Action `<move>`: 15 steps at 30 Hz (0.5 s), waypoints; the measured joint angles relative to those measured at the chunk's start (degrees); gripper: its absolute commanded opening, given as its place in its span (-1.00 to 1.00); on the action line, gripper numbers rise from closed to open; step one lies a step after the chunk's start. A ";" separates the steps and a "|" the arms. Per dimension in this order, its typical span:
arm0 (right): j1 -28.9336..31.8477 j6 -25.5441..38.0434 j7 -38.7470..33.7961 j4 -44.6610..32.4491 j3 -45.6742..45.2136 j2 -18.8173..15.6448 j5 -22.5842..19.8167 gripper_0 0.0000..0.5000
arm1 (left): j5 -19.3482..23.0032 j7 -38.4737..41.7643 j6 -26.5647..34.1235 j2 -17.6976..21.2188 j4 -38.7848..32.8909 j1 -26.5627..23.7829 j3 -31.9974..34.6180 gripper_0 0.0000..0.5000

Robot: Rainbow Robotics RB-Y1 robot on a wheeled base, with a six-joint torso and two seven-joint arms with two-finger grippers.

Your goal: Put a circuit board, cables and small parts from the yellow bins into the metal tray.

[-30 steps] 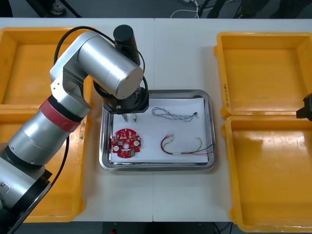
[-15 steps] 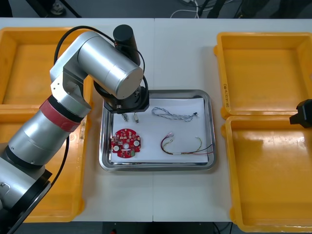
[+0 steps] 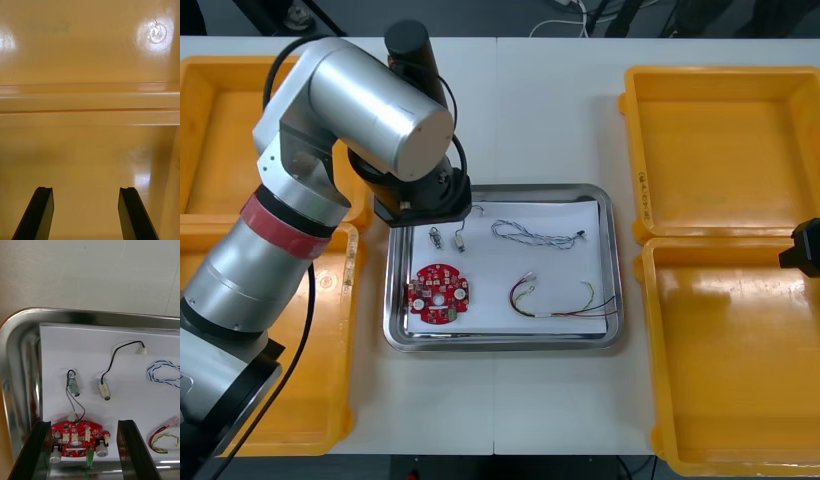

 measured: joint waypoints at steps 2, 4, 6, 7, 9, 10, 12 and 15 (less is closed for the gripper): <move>0.13 -0.03 0.00 0.00 0.00 0.04 0.00 1.00 | 0.71 -0.02 2.09 0.19 -1.22 0.00 1.97 1.00; 0.21 -0.06 0.00 0.00 0.00 0.11 0.01 1.00 | 1.82 -0.05 3.15 0.59 -2.61 0.00 4.07 1.00; 0.24 -0.10 0.00 0.01 0.00 0.27 0.02 1.00 | 3.03 -0.06 3.25 1.26 -4.14 0.00 6.00 1.00; 0.25 -0.15 0.00 0.01 0.00 0.39 0.02 1.00 | 3.79 -0.07 3.26 1.71 -4.92 0.00 6.96 1.00; 0.25 -0.37 0.00 0.01 -0.01 0.61 0.03 1.00 | 5.36 -0.08 3.29 2.68 -6.29 0.00 8.83 1.00; 0.26 -0.39 0.00 0.01 -0.03 0.73 0.03 1.00 | 6.26 -0.09 3.30 3.20 -6.87 0.00 9.81 1.00; 0.26 -0.40 0.00 0.01 -0.13 1.00 0.03 1.00 | 8.43 -0.11 3.33 4.32 -7.85 0.00 11.93 1.00; 0.27 -0.40 0.00 0.01 -0.63 1.38 0.03 1.00 | 11.17 -0.28 3.40 6.09 -9.24 0.03 15.05 1.00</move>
